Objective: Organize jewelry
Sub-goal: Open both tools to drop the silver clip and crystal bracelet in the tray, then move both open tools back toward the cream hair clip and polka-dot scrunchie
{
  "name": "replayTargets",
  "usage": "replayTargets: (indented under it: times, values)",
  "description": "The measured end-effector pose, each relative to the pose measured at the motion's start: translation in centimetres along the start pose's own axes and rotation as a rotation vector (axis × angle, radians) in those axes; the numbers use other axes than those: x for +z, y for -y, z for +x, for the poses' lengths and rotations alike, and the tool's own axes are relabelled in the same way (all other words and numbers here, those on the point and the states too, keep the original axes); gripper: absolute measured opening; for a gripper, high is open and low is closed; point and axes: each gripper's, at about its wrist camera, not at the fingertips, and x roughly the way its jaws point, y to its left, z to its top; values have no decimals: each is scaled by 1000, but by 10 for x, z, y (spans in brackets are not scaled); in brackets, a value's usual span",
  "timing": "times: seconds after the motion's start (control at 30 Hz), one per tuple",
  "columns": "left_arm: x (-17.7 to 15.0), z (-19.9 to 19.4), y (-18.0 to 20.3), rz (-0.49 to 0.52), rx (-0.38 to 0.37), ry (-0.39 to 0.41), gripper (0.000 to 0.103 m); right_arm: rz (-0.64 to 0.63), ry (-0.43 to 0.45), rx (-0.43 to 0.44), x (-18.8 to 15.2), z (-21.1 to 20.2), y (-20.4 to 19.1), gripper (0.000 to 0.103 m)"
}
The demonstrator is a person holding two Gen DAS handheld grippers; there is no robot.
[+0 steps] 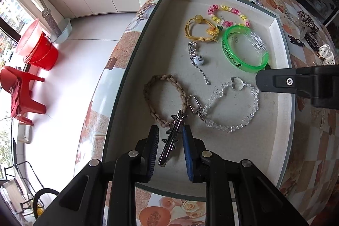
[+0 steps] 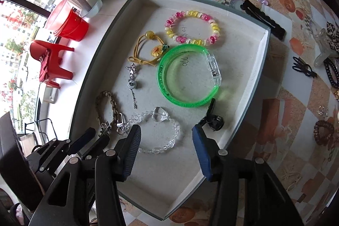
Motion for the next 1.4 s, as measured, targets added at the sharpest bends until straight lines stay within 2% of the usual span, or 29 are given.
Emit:
replayTargets:
  times: [0.03, 0.07, 0.1, 0.17, 0.43, 0.6, 0.77, 0.9, 1.07, 1.23, 1.3, 1.33, 1.4]
  values:
    - [1, -1, 1, 2, 2, 1, 35, 10, 11, 0, -1, -5, 2, 54]
    - [1, -2, 0, 2, 2, 3, 72, 18, 17, 2, -2, -10, 5, 54]
    - [1, -6, 0, -2, 12, 21, 95, 28, 25, 4, -3, -15, 7, 54]
    - [1, -14, 2, 12, 31, 61, 95, 47, 36, 1, -7, -23, 13, 54]
    - [3, -24, 4, 23, 22, 47, 95, 110, 52, -8, -29, -45, 40, 55]
    - [2, -31, 12, 44, 23, 42, 95, 147, 55, -10, -39, -51, 45, 64]
    - [-1, -40, 23, 68, 15, 36, 95, 180, 67, -1, -51, -62, 55, 80]
    - [-3, -47, 33, 92, 10, 31, 95, 210, 73, 0, -61, -68, 66, 83]
    - [-5, -56, 49, 119, -7, 29, 95, 247, 86, 6, -74, -78, 83, 91]
    - [-6, -64, 72, 159, -29, 30, 95, 286, 95, 6, -89, -86, 103, 92]
    - [-8, -66, 83, 182, -39, 30, 95, 309, 102, 4, -97, -90, 114, 96]
    - [-8, -67, 88, 192, -45, 28, 95, 321, 108, 4, -101, -92, 119, 103]
    - [-10, -67, 100, 212, -53, 24, 95, 348, 119, 2, -109, -95, 129, 103]
